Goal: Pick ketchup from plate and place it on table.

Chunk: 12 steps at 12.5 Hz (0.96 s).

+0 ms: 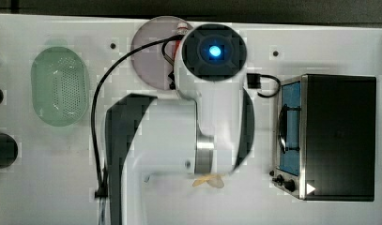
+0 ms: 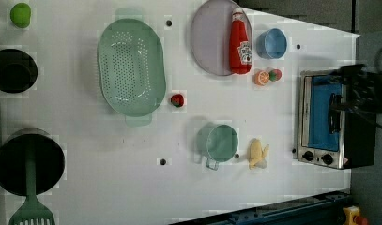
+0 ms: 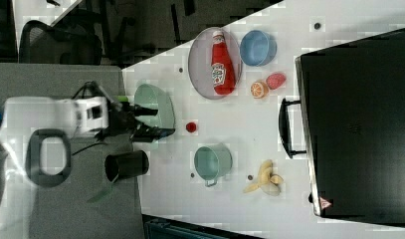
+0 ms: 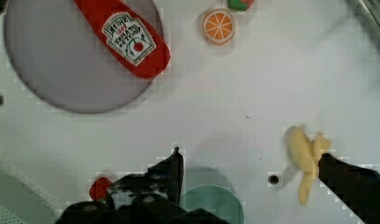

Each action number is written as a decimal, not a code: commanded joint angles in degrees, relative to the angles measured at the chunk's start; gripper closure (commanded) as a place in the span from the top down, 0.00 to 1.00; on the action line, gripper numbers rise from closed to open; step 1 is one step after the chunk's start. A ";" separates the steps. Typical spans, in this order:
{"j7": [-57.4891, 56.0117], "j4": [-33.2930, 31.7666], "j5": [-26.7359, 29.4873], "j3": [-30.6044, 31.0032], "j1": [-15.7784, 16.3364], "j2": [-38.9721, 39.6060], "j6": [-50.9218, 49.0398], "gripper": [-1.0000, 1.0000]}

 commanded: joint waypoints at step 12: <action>-30.98 10.20 -0.02 1.52 0.43 22.99 13.54 1.00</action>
